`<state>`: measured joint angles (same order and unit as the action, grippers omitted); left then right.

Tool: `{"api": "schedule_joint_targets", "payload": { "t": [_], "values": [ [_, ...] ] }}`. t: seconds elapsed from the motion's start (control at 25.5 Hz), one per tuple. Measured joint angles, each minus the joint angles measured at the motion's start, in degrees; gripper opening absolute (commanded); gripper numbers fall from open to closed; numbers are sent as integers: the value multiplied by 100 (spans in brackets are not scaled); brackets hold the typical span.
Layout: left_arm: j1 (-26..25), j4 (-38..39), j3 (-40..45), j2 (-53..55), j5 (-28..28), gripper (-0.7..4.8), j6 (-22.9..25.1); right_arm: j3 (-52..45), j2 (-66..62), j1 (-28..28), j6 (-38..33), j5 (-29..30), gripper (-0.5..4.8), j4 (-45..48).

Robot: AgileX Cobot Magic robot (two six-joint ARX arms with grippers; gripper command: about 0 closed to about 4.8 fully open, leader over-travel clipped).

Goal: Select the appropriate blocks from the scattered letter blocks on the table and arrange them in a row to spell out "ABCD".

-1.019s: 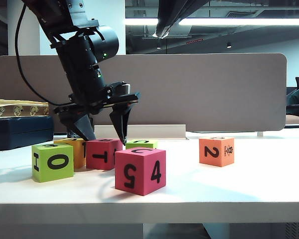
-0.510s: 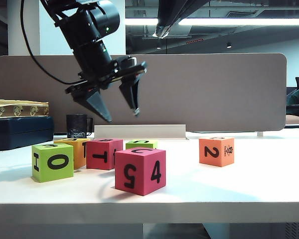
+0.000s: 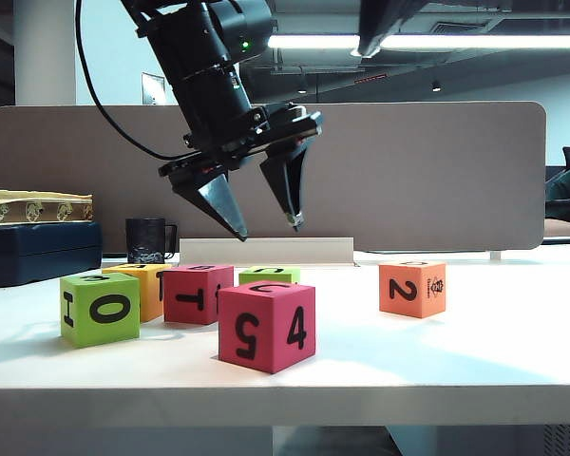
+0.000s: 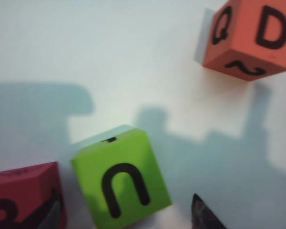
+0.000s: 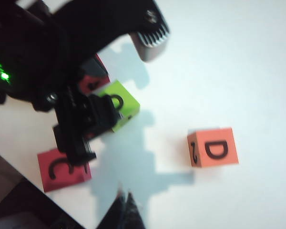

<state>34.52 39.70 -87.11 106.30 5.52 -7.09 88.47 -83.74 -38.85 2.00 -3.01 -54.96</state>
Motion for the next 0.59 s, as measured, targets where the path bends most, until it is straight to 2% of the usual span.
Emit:
{"api": "schedule_joint_targets", "payload": {
  "t": [0.2,0.59],
  "values": [
    [15,17,0,4,-188,341,-24,0,20,33,2,7,-1,-212],
    [118,170,13,326,-11,341,-175,2,20,31,2,7,-1,-254]
  ]
}}
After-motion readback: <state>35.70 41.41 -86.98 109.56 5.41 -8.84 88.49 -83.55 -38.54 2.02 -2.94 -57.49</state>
